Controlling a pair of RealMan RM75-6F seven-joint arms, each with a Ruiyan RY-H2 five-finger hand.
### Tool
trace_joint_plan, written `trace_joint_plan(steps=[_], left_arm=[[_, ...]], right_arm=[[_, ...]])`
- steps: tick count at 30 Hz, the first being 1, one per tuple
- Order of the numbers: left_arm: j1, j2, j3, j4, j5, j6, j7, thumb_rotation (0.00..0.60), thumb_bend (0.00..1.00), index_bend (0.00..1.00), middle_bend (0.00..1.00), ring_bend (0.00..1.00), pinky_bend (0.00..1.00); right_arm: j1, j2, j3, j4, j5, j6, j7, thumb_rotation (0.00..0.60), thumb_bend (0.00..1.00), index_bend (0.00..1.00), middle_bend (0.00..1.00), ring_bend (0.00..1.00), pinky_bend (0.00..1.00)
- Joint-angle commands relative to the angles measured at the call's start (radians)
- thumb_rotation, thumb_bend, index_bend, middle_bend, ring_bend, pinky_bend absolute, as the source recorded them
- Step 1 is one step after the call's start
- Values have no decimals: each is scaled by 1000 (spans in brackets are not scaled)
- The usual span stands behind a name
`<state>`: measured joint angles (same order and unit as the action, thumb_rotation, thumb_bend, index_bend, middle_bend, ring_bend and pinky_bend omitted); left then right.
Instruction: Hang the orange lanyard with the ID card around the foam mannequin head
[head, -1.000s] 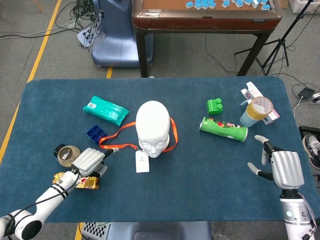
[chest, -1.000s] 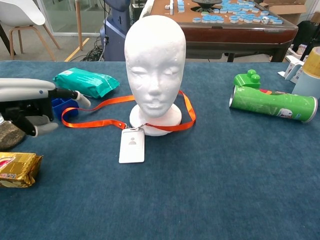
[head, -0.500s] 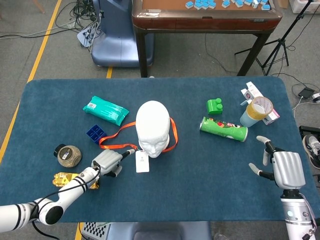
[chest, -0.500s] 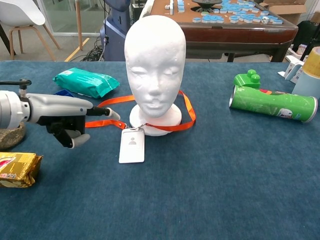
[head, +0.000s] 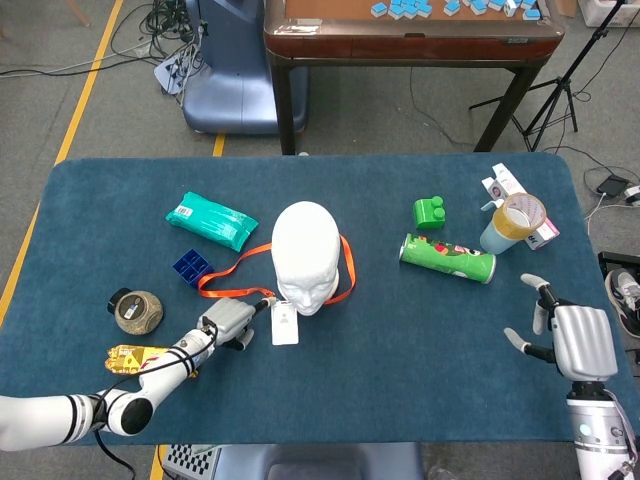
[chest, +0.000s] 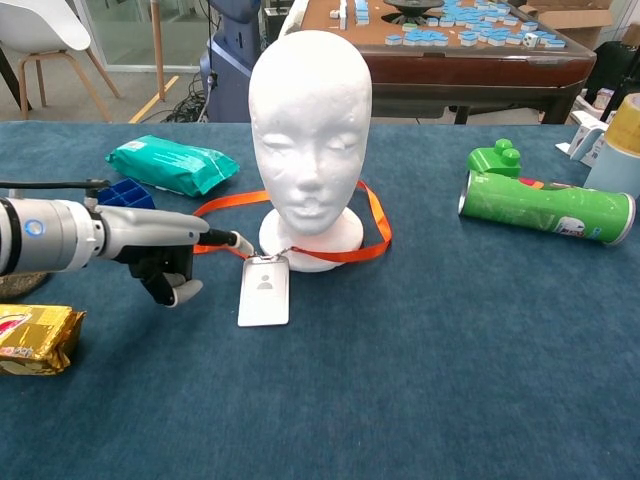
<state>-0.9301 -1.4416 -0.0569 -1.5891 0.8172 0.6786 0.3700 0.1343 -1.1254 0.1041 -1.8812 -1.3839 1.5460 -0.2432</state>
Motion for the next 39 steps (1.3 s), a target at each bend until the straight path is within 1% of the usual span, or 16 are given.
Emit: trace_joint_plan(steps=[1, 6, 10, 16, 21, 25, 27, 31, 39], left_arm=[[-10, -14, 5, 14, -15, 9, 6, 600, 579, 0, 961, 940, 943], [-21, -28, 11, 28, -32, 13, 7, 600, 579, 0, 961, 940, 943], [-34, -22, 24, 12, -32, 4, 17, 600, 578, 0, 961, 940, 943], [-44, 6, 53, -56, -9, 4, 36, 600, 578, 0, 961, 940, 942], [-47, 36, 91, -126, 28, 4, 54, 600, 578, 0, 960, 940, 941], [-40, 52, 101, -162, 54, 38, 64, 600, 577, 0, 958, 939, 941], [-38, 48, 95, -156, 45, 59, 64, 600, 577, 0, 957, 939, 941], [-39, 19, 74, -103, -2, 83, 52, 600, 577, 0, 956, 939, 941], [-47, -38, 40, 2, -93, 91, 34, 600, 577, 0, 953, 939, 941]], right_arm=[[-3, 0, 2, 0, 2, 1, 1, 600, 146, 261, 722, 662, 798], [-10, 1, 5, -4, 4, 0, -1, 600, 145, 261, 724, 663, 798], [-14, 1, 7, -4, 4, 1, 0, 600, 146, 261, 726, 664, 798], [-20, 0, 10, -3, 2, 0, 4, 600, 146, 261, 727, 665, 798], [-24, -1, 12, -4, -1, -1, 8, 600, 146, 261, 727, 665, 798], [-28, -1, 13, -6, -5, 1, 7, 600, 146, 261, 728, 666, 798], [-30, -2, 13, -6, -5, 1, 8, 600, 146, 261, 728, 668, 798], [-36, -1, 13, -7, -7, 6, 8, 600, 146, 261, 730, 670, 798], [-43, -1, 16, -6, 1, 4, 10, 600, 146, 261, 734, 672, 798]])
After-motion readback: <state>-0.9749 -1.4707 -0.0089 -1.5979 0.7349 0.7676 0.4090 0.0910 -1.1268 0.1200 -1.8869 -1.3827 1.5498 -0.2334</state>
